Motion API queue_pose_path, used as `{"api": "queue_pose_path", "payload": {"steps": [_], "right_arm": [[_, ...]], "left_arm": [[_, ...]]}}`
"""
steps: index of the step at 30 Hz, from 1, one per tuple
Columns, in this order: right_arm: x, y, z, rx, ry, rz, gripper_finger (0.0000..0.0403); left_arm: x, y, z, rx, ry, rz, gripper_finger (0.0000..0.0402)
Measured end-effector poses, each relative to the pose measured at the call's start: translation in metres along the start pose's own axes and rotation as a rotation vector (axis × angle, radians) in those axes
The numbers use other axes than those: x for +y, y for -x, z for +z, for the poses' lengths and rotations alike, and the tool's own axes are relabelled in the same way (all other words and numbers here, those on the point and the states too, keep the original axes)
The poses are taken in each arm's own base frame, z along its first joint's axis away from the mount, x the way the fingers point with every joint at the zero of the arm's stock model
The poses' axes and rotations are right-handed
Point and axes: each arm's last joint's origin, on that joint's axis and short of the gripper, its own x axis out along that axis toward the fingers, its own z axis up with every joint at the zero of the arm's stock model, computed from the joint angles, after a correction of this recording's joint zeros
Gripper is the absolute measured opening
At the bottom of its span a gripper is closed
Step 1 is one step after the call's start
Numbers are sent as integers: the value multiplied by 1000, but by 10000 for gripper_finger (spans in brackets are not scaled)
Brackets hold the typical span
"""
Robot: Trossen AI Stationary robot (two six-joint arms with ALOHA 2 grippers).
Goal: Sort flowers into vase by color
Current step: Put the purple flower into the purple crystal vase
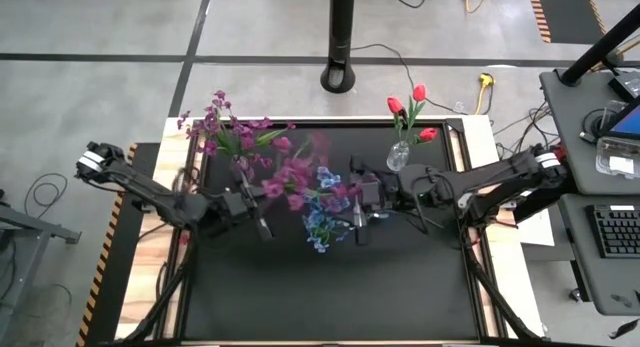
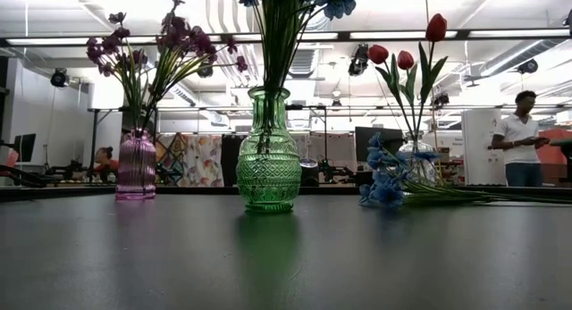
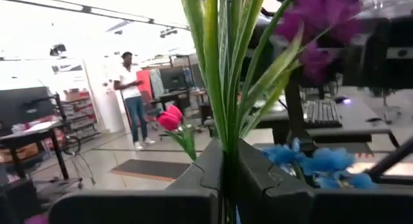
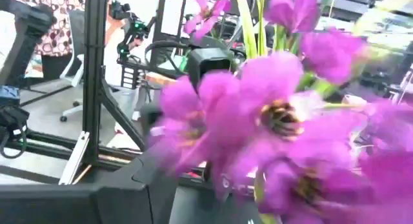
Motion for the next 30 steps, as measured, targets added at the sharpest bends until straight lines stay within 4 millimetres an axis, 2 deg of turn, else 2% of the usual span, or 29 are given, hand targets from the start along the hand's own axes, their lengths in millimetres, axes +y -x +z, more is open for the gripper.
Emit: {"api": "queue_pose_path", "payload": {"steps": [6,14,22,26,30], "right_arm": [[-1,4,3,7,2,0,199],[-2,5,4,7,3,-3,194],[-2,5,4,9,4,-3,194],[-2,5,4,8,4,-3,194],[-2,5,3,9,4,-3,194]], "left_arm": [[26,17,7,-14,-13,77,1],[59,43,1,-32,32,149,0],[87,69,-21,-68,38,236,0],[95,77,-38,-101,48,264,0],[99,81,-57,-137,-12,259,0]]}}
